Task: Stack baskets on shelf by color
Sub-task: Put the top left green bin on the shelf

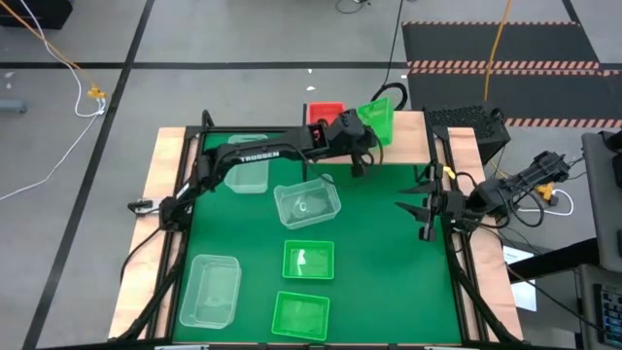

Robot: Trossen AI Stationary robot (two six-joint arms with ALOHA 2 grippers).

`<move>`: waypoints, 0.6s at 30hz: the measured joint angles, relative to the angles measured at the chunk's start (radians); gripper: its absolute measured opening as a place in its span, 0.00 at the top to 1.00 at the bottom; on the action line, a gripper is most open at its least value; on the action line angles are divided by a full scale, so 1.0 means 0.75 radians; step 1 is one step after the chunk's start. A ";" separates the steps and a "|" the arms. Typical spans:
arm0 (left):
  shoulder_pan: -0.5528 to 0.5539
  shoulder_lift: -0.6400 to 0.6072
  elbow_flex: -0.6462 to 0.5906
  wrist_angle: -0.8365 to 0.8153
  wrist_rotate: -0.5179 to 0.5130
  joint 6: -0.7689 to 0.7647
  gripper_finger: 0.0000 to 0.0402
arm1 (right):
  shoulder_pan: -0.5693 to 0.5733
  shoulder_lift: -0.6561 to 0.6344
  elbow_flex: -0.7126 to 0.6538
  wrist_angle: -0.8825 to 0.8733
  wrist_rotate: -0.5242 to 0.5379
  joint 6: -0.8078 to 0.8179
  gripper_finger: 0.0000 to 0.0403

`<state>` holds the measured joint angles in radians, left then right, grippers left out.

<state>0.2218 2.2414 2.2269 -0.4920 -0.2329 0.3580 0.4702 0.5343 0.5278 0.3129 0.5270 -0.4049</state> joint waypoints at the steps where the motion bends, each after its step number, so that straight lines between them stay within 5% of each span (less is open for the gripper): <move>1: 0.000 0.000 0.000 -0.009 0.000 0.005 0.96 | 0.000 0.000 0.000 0.003 0.000 0.000 0.71; 18: -0.004 -0.001 -0.001 -0.095 -0.016 -0.152 0.95 | 0.000 0.001 0.000 0.015 -0.001 0.034 0.71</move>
<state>0.2192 2.2410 2.2261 -0.5630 -0.2447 0.2440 0.4702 0.5350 0.5278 0.3244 0.5266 -0.3794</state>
